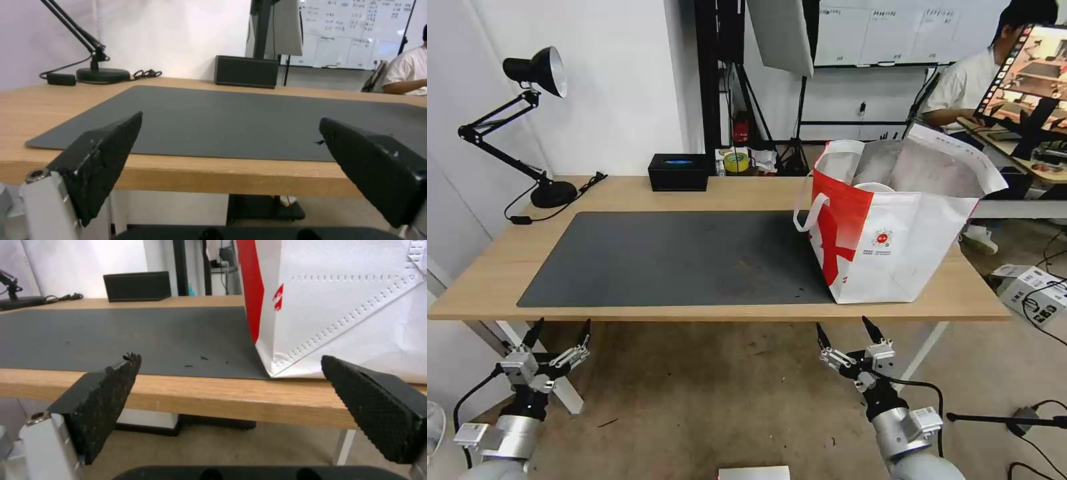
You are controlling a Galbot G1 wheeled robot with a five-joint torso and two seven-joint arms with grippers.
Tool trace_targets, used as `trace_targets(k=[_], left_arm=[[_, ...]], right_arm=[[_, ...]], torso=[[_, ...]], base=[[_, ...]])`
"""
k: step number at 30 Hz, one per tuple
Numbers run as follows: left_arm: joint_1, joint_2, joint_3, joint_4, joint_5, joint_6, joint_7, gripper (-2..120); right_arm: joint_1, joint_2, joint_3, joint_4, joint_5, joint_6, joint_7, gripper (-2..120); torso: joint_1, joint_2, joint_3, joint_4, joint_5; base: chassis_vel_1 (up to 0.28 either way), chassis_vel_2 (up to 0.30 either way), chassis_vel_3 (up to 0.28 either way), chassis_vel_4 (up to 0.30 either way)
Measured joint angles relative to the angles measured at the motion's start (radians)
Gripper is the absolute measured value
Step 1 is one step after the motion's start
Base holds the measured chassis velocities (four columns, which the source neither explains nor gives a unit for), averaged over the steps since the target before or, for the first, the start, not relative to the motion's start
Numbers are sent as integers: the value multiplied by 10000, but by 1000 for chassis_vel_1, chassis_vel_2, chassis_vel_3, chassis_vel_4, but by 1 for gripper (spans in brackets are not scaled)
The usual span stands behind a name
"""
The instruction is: Pick up the trash from the table and place it into the takeout bag.
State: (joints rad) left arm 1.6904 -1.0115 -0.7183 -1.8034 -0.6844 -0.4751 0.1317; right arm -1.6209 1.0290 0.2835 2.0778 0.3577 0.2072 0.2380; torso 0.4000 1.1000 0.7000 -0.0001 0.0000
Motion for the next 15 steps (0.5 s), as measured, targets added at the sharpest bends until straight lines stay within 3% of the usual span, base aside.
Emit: trace_targets(k=[15], left_arm=[[-23,12,26,-1,-12,2,-7,100]], right_arm=[[0,0,0,0,0,0,0,100]], torso=[[0,0,0,0,0]], base=[[0,0,0,0]])
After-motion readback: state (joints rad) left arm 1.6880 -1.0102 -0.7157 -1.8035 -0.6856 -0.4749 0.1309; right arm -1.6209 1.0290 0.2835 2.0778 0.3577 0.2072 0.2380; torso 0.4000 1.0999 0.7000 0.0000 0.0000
